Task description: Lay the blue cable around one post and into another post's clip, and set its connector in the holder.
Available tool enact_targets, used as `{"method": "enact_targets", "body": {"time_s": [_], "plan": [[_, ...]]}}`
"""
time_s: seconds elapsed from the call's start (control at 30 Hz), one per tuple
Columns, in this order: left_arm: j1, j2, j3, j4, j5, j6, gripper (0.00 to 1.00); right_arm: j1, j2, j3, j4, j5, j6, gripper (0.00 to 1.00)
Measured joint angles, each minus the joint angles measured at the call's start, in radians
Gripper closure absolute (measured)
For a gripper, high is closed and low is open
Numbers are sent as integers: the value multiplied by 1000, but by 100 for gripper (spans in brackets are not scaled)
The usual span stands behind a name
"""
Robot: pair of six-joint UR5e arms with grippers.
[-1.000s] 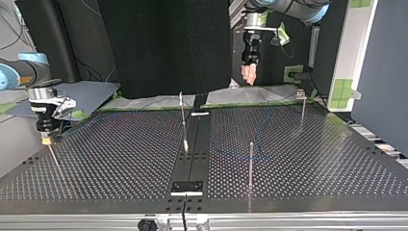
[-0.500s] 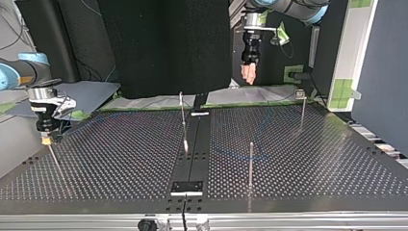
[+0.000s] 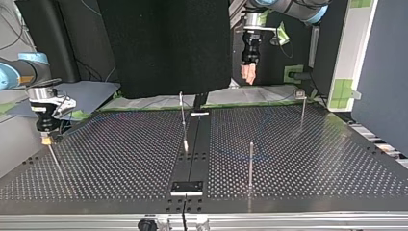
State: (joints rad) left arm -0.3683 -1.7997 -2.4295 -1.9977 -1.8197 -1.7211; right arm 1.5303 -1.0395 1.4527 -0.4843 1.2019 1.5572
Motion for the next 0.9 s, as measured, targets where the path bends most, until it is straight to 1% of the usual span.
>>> {"method": "enact_targets", "body": {"time_s": [0.23,0.53,0.9], "plan": [[0,0,0,0,2,0,0,0,1,0,-2,-8,-2,21],[0,0,0,0,4,-2,0,1,2,-1,6,-7,-7,21],[0,0,0,0,4,-2,0,1,5,0,8,-6,-7,21]]}}
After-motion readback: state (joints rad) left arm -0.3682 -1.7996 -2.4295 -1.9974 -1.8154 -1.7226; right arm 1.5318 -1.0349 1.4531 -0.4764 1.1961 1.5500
